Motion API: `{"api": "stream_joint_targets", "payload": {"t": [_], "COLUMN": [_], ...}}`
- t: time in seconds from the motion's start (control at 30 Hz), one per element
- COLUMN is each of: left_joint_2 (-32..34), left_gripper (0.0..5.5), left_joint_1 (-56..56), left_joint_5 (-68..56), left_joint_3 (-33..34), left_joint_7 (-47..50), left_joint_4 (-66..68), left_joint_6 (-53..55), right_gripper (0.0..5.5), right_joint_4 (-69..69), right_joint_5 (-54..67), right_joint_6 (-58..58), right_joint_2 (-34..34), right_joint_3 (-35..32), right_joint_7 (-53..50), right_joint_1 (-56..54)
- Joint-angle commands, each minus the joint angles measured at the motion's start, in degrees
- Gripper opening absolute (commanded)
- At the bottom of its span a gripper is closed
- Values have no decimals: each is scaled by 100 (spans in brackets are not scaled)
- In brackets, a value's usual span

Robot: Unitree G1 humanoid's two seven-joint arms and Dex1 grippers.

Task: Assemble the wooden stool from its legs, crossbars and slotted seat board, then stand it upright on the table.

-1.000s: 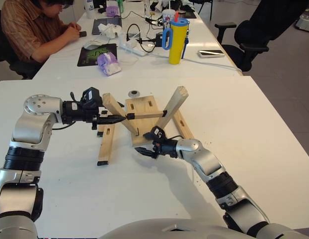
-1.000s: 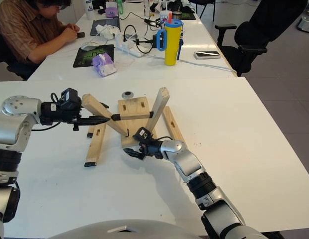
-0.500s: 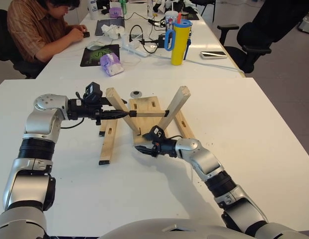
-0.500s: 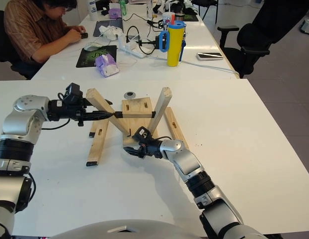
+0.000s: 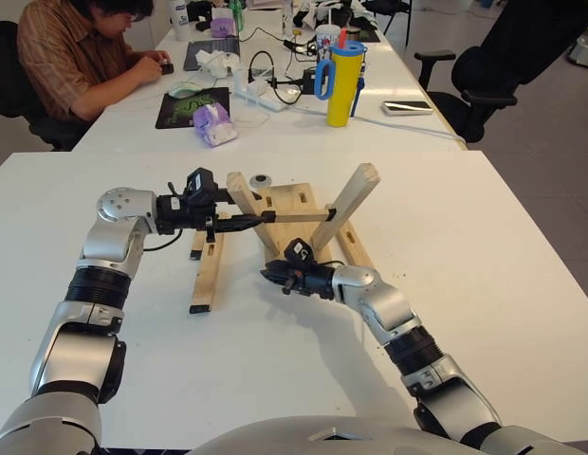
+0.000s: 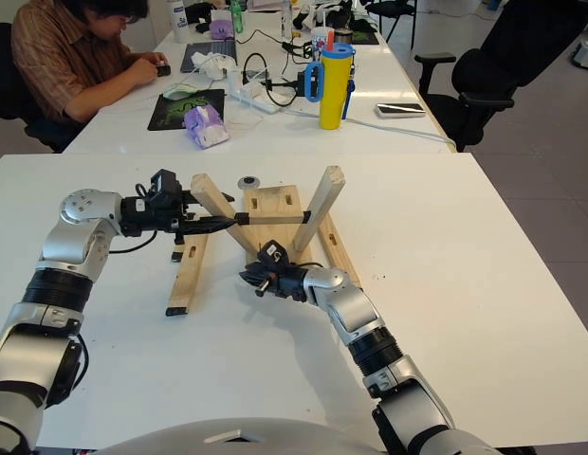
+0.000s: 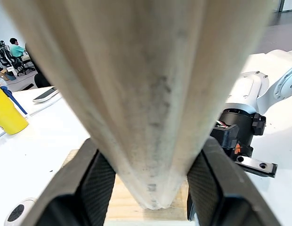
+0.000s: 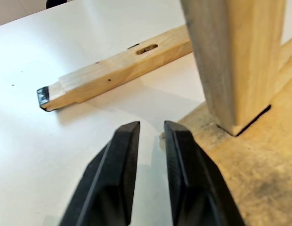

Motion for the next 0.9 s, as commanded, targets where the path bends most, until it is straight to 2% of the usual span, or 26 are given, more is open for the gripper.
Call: {"api": "stream_joint_targets", "payload": {"t": [0.03,0.13,0.3,0.47,0.53,0.57,0.7,0.9], "left_joint_2": [-60,27,79,14,-14,-27,-83,-139], "left_gripper": [205,205,205,205,205,205,205,205], "left_joint_1": [503,554,659,598,582,571,566,575], "left_joint_5": [714,527,461,448,430,426,381,284], "left_joint_3": [-476,-351,-362,-415,-425,-435,-409,-279], "left_joint_7": [115,124,147,162,173,178,238,323], "left_joint_4": [586,385,77,-29,-88,-107,-120,-116], "left_joint_6": [554,723,926,1021,1062,1075,1064,1072], "right_gripper": [23,0,0,0,0,0,0,0], "right_joint_4": [-1003,-2072,-2915,-2225,-843,-488,-403,-1856], "right_joint_5": [380,558,-368,-1583,-2195,-2180,-2231,-1261], "right_joint_6": [-202,-172,-596,-1029,-25,243,546,-1128], "right_joint_2": [102,176,218,445,191,163,32,559], "right_joint_3": [-542,-943,-715,-328,311,389,630,-489], "right_joint_7": [-211,-623,-1519,-2521,-2490,-2385,-2084,-2309], "right_joint_1": [491,704,298,-199,-114,51,203,-184]}}
